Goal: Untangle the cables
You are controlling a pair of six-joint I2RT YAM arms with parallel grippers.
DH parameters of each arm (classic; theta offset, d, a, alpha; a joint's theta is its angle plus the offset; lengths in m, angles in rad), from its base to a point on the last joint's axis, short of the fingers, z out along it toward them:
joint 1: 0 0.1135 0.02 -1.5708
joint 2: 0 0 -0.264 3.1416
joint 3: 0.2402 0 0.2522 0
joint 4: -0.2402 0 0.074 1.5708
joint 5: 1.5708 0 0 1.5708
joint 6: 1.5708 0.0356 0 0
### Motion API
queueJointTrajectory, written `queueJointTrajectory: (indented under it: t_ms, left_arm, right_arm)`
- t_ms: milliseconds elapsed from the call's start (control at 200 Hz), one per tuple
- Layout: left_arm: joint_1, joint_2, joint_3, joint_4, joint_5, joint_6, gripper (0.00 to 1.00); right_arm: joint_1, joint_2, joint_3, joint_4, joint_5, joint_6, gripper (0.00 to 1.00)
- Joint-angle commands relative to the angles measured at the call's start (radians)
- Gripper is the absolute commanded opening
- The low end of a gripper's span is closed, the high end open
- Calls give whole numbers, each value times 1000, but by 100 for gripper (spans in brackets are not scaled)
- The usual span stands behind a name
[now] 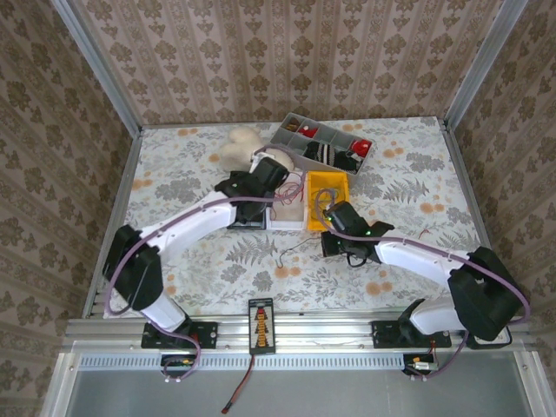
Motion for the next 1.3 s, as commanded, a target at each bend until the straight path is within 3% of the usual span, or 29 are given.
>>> queueJointTrajectory:
  t_ms: [0, 165, 465, 810, 1050, 1240, 1295]
  left_arm:
    - [-4, 71, 89, -139, -62, 39, 0]
    - [-28, 178, 179, -196, -70, 116, 0]
    - [-30, 375, 380, -286, 177, 183, 0]
    - [-2, 550, 501, -255, 299, 131, 0]
    - [39, 578, 495, -228, 345, 78, 0]
    - [43, 538, 533, -228, 338, 94, 32]
    - [43, 524, 549, -237, 328, 94, 38]
  right_arm:
    - [-20, -32, -19, -19, -17, 28, 5]
    - [-31, -44, -26, -23, -17, 32, 5]
    - [-40, -67, -50, -11, -8, 56, 5]
    - [-43, -120, -86, -16, 2, 73, 5]
    - [-44, -149, -95, -16, 13, 82, 5]
    - [-45, -144, -93, -2, 12, 79, 5]
    - [-45, -139, -90, 1, 12, 80, 5]
